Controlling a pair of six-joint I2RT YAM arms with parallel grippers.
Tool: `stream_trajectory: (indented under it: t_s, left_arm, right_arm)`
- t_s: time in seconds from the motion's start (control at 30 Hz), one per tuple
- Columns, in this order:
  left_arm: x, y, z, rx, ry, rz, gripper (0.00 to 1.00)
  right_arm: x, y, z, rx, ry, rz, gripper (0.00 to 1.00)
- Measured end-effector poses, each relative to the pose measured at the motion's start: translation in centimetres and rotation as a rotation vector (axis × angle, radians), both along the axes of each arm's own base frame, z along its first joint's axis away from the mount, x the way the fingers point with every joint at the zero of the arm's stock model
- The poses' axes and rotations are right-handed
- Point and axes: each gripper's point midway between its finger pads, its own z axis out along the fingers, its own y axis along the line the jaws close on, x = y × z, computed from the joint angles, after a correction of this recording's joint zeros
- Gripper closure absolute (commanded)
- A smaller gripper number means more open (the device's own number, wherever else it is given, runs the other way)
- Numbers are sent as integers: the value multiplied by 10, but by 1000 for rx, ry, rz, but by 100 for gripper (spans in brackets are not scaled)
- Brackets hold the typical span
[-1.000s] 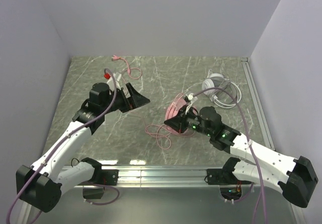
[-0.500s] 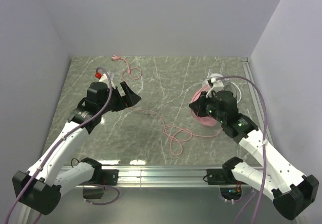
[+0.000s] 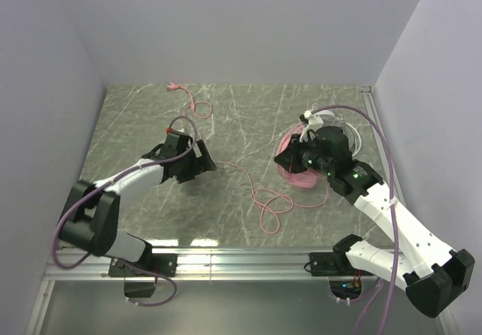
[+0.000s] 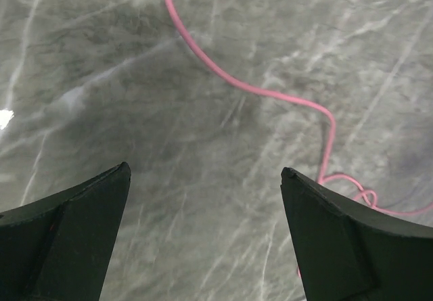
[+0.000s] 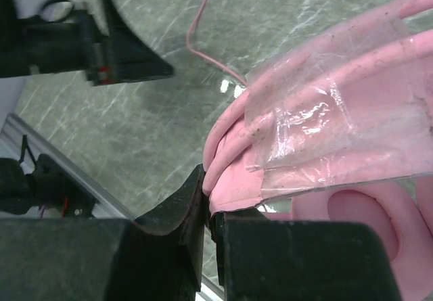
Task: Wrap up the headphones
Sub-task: Pass the headphones from the right arm to the left
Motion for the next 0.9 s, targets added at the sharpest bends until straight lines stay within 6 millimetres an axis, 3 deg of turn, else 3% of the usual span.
stream_trajectory:
  t_s: [0.13,0.3,0.53,0.57,0.67,0.77,0.83,0.9]
  left_arm:
    - [8,-8,-27,-7,62,17,2]
    - [37,-23,-33,-47,58,65,6]
    - [98,-61,-34,-166,-4,124,37]
    - [107,-69,-35,-175,-13,125,37]
    - [144,-112,-31,-203,-42,82,27]
    - [178,-163,-14,-220,-107,0,8]
    - [173,-175,-4,-202,-128,-41,1]
    - [156,-174,7,-182,-129,-77,1]
  right_arm:
    - [-3,5,7,20,-9,33,100]
    - [-7,10,9,33,-9,67,100]
    - [-10,17,14,55,-24,99,100]
    - [-10,18,16,60,-30,105,100]
    - [-10,22,18,68,-43,122,100]
    - [-10,25,14,54,-40,133,100]
    - [-8,25,9,36,-33,132,100]
    - [-7,23,4,16,-24,129,100]
